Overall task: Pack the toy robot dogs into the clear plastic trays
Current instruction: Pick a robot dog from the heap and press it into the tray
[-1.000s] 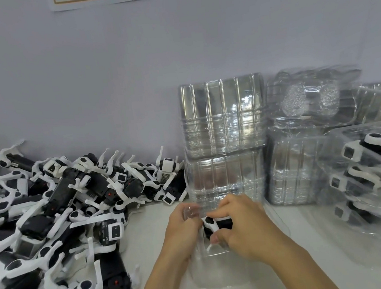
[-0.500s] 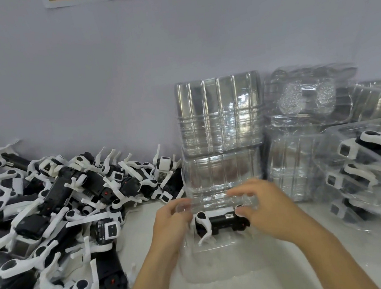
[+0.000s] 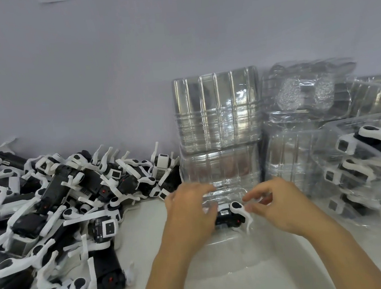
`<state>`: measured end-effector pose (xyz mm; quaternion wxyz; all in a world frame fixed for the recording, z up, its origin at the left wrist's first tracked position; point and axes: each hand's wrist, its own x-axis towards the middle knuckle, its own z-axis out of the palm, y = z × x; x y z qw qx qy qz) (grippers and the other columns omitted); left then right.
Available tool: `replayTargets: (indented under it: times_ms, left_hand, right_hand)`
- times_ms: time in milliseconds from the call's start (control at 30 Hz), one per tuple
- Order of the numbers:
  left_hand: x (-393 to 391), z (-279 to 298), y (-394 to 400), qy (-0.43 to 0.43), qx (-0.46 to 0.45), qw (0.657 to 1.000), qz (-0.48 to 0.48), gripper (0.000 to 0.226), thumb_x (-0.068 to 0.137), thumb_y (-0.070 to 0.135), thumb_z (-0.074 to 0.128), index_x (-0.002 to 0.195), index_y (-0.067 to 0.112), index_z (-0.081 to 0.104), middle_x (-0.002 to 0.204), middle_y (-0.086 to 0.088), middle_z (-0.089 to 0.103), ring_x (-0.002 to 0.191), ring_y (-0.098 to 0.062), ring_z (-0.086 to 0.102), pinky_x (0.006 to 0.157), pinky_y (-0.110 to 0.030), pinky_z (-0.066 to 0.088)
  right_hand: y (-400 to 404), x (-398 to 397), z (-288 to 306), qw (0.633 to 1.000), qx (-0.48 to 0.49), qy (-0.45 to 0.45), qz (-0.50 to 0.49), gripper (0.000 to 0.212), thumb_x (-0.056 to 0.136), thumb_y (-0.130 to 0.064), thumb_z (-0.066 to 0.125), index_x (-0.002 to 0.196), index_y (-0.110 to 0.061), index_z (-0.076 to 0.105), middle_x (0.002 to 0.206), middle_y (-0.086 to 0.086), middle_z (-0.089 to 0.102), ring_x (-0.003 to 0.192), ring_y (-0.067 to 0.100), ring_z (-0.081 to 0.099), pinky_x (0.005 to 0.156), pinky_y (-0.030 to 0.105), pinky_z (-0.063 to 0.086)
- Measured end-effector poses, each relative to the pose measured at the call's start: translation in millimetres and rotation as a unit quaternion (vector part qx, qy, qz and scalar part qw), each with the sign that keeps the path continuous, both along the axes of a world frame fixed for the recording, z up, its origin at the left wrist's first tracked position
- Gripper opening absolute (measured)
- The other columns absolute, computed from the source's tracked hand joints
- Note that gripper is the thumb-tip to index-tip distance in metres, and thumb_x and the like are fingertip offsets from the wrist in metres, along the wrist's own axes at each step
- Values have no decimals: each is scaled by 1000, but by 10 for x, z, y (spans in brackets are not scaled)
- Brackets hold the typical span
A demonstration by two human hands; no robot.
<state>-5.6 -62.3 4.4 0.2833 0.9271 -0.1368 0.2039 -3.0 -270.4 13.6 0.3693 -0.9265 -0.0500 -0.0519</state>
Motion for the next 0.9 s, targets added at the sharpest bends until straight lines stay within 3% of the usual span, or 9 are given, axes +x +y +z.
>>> replayTargets:
  times_ms: [33,100,233,300,467,600,833,900]
  left_hand:
    - [-23,-2,-85,-14,41,999,-9,26,93,35,65,119,38,66,120,27,58,125,0,39,109,-32,13]
    - [-49,-31,-221,-5,70,997,-38,24,94,38,63,118,39,66,122,25,61,125,1,38,104,-32,12]
    - [-59,-61,-246,37,40,997,-59,25,93,31,65,118,36,67,111,16,67,110,-9,53,93,-31,43]
    - [-60,-54,-207,35,40,998,-35,27,92,32,67,119,38,67,110,15,68,108,-9,55,84,-29,47]
    - [-59,-50,-204,59,12,998,16,27,87,38,73,114,43,71,106,19,69,89,0,55,60,-9,31]
    - [-52,-43,-198,62,0,998,33,27,85,40,76,111,45,72,102,16,65,94,-5,61,66,-18,41]
    - [-23,-57,-187,65,8,998,-8,26,89,23,72,108,39,76,96,11,67,83,-7,54,60,-15,37]
    - [-21,-54,-183,64,23,998,-18,26,90,20,71,109,38,77,90,10,64,79,-8,51,60,-20,40]
  right_hand:
    - [-2,0,8,1000,4,3,-1,14,83,-32,81,92,-41,73,97,-16,66,83,-4,61,58,8,41]
    - [-6,-1,19,1000,10,6,0,20,81,-32,82,98,-38,74,96,-16,66,81,-5,61,57,7,43]
    - [31,-8,19,999,27,17,17,24,79,-33,84,99,-41,72,98,-17,66,82,-7,62,60,7,43]
    - [71,-1,4,999,36,18,26,25,78,-33,85,97,-41,72,98,-18,67,81,-8,63,60,7,43]
    - [129,1,-26,999,32,24,35,25,77,-36,86,94,-44,70,98,-20,65,80,-8,63,60,9,43]
    - [158,6,-36,999,20,29,37,25,76,-36,86,93,-45,70,100,-18,64,83,-5,64,59,11,45]
    - [170,7,-31,999,27,25,33,23,77,-36,85,91,-45,69,99,-19,66,84,-7,62,58,9,43]
    - [177,11,-33,999,26,25,30,23,77,-36,85,92,-44,69,98,-19,66,83,-8,62,57,9,43]
